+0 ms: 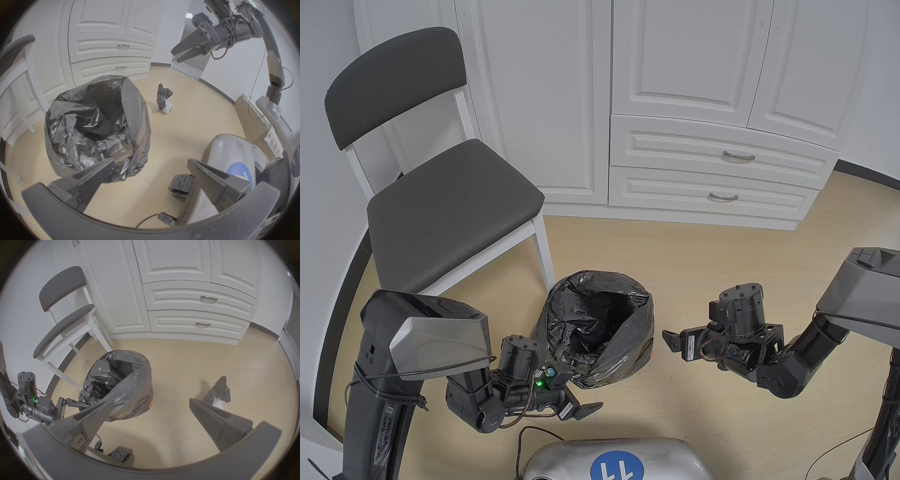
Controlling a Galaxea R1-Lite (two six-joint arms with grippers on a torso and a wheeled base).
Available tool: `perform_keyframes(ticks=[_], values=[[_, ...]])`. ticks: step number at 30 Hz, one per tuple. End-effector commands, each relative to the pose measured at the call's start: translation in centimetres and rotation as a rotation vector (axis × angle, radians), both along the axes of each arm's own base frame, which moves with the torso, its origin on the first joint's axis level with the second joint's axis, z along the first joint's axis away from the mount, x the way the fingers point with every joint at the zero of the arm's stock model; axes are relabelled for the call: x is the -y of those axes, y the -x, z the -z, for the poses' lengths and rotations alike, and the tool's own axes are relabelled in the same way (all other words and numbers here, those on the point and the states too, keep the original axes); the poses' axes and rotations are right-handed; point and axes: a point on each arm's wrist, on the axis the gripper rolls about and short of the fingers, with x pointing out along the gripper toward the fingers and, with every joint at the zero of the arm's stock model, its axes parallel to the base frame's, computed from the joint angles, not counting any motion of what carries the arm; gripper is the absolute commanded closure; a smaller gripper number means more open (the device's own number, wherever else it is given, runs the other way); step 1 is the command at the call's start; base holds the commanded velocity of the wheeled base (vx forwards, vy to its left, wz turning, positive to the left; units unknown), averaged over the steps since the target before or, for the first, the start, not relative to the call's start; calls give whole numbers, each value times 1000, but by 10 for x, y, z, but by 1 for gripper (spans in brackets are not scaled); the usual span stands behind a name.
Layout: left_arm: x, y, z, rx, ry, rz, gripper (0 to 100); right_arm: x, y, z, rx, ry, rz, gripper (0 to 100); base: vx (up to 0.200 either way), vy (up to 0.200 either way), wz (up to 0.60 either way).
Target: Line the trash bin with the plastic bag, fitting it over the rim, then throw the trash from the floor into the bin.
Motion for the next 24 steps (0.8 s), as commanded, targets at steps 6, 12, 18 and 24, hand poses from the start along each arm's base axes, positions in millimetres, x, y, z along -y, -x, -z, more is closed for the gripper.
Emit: perform_keyframes(ticks=[6,12,18,24], values=[[-17,20,-47,18,38,-43,0,-2,4,-7,15,-9,-10,0,0,0,0],[-29,4,-87,129,72,-192,0,-4,7,-8,14,-11,-17,0,0,0,0],[-42,-10,-93,130,28,-296,0,-4,7,-8,17,-8,-14,0,0,0,0],[-36,-34,-93,88,-93,-489,0,-5,7,-7,18,-4,-12,0,0,0,0]])
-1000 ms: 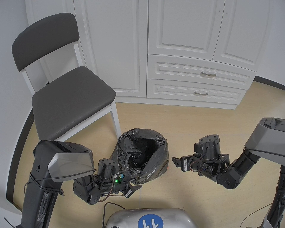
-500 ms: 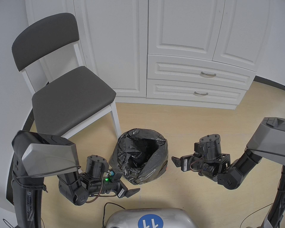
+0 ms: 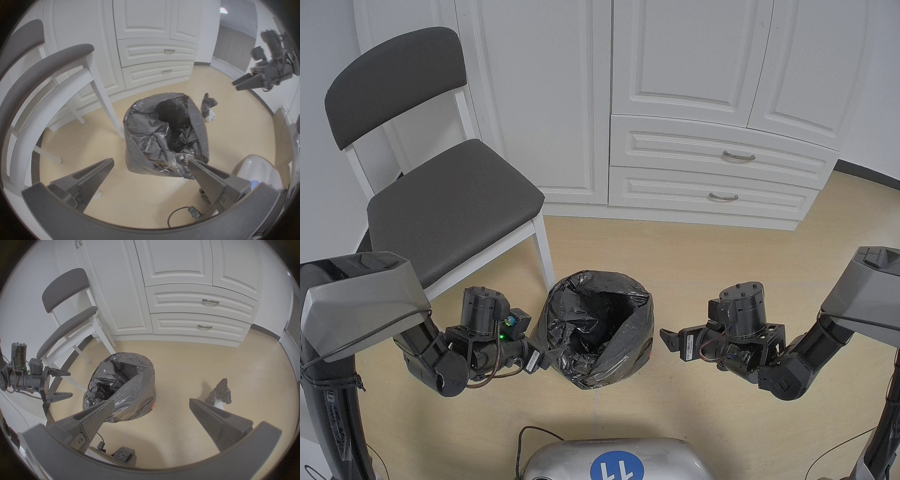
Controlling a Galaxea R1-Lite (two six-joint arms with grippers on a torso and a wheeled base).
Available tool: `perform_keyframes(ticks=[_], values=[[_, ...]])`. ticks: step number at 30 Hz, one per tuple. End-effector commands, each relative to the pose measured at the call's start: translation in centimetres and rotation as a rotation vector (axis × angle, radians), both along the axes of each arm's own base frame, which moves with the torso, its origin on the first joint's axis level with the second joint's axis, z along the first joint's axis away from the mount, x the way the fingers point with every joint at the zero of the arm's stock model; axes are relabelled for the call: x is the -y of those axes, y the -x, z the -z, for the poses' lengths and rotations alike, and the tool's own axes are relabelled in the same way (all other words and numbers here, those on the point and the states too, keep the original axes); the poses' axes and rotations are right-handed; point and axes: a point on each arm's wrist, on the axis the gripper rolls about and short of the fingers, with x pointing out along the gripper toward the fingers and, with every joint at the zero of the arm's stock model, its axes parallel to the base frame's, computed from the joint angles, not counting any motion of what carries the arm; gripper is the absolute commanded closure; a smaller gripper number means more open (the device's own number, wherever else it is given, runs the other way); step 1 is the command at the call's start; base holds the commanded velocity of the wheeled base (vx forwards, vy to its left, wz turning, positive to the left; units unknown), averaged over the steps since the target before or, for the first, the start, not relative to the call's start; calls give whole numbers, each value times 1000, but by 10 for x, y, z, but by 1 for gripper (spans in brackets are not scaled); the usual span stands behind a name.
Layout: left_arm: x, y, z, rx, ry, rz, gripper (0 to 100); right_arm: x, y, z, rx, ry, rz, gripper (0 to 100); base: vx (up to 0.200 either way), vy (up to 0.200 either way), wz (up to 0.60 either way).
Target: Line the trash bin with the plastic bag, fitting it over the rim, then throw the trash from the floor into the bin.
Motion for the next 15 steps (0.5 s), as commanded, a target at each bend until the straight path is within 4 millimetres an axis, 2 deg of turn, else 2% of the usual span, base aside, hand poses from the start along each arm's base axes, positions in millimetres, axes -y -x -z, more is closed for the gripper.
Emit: perform_keyframes(ticks=[1,8,13,15], values=[[8,-21,-8,-1,0,-89,0,0,0,0,2,2,1,0,0,0,0],[23,-47,-1,10,-38,-165,0,0,1,0,1,3,2,0,0,0,0],[20,-58,2,-7,-45,-213,0,0,1,0,1,3,2,0,0,0,0],[11,-63,4,-35,-44,-249,0,0,0,0,3,3,5,0,0,0,0]])
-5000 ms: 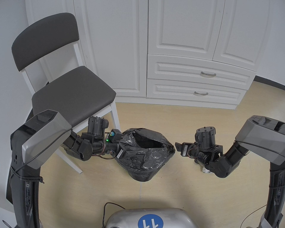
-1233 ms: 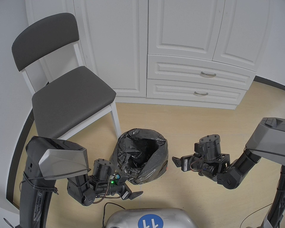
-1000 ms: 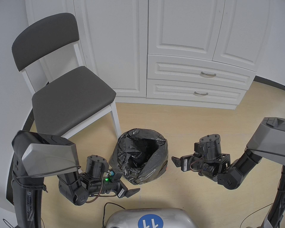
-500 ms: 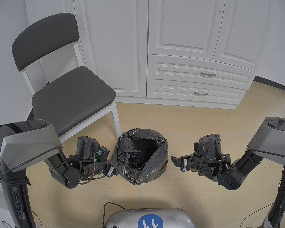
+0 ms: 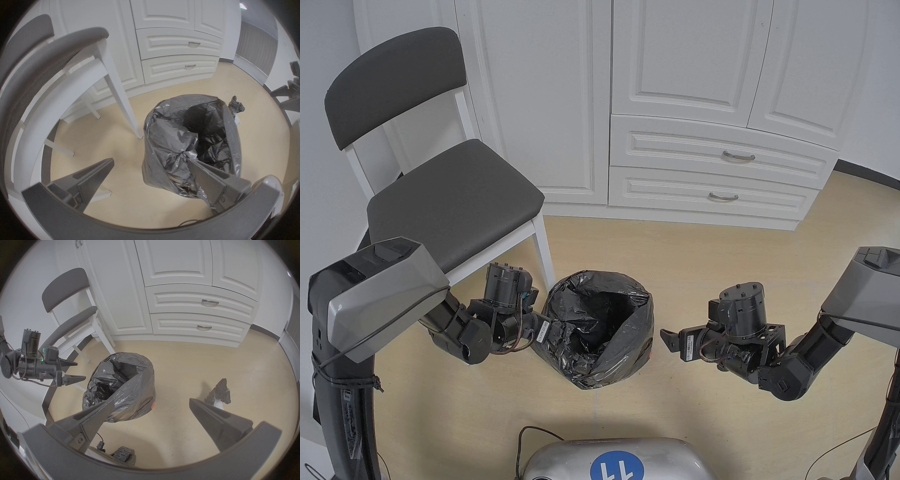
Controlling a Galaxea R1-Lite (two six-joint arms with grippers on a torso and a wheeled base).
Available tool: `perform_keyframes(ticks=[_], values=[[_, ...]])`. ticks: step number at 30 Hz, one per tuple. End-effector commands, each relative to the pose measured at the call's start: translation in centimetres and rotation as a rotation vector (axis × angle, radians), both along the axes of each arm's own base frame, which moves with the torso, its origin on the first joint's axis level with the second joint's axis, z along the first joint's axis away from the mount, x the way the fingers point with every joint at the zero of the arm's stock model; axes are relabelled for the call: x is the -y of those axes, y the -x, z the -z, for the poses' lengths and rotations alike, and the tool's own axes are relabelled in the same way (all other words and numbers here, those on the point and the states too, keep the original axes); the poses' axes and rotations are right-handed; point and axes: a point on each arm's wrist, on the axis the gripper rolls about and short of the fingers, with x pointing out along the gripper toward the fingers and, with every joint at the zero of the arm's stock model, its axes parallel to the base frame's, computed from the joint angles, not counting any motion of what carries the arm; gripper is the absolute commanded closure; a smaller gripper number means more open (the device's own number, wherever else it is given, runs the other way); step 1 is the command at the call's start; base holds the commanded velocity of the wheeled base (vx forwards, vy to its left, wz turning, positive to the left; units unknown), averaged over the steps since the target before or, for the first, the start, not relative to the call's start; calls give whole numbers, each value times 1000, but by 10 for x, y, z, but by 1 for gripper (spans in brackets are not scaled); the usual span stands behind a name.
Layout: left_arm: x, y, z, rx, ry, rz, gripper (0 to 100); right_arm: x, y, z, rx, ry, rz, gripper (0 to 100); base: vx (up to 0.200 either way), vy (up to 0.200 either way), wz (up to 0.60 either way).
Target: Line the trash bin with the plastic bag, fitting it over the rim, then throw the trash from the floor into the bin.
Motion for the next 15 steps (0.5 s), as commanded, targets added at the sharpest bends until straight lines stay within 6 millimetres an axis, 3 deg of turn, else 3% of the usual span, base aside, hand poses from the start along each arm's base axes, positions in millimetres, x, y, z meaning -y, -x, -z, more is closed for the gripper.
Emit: perform_keyframes(ticks=[1,15], values=[[-9,-11,11,-35,3,-46,0,0,0,-1,2,-1,2,0,0,0,0],[-38,-29,25,-53,11,-118,0,0,0,0,1,0,2,0,0,0,0]])
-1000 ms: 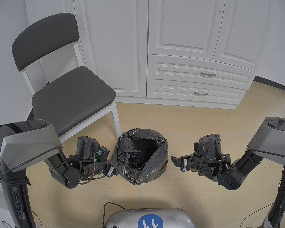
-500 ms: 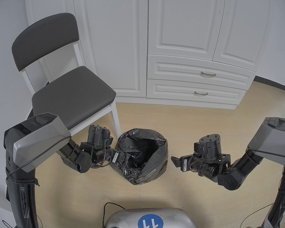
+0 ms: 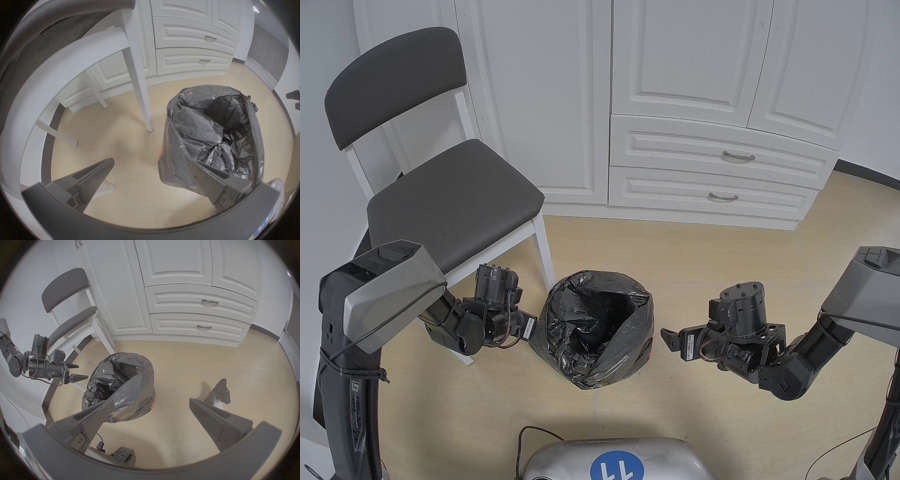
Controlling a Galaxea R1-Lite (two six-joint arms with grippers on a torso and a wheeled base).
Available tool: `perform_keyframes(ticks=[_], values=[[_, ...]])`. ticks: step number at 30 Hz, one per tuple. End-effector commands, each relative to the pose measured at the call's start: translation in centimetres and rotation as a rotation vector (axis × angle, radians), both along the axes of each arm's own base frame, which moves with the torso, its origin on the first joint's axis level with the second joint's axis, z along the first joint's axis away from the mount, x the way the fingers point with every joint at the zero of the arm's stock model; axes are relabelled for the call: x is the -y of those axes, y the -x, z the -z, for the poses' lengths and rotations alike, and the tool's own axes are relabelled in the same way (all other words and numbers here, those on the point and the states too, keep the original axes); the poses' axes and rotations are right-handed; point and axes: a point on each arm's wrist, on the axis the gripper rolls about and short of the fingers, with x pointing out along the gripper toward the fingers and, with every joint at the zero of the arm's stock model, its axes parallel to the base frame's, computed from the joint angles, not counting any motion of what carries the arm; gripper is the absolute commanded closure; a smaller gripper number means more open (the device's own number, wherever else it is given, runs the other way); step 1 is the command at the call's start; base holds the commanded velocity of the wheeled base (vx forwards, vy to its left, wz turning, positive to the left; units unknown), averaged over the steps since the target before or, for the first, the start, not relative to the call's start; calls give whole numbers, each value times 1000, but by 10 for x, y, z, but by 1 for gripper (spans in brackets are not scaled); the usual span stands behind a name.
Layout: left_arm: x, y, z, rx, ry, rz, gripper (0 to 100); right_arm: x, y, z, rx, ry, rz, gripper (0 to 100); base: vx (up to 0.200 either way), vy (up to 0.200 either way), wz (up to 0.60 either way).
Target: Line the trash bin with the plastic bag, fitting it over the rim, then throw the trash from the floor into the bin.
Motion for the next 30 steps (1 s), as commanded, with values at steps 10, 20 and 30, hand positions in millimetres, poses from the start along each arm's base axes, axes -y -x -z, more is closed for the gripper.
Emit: perform_keyframes(ticks=[10,20,30], values=[[-6,-8,-1,4,76,-48,0,-1,0,0,1,-1,-2,0,0,0,0],[17,-4,2,-3,96,16,0,0,0,0,0,0,-1,0,0,0,0],[10,-13,12,-30,85,-11,0,0,-1,2,-5,3,1,0,0,0,0]])
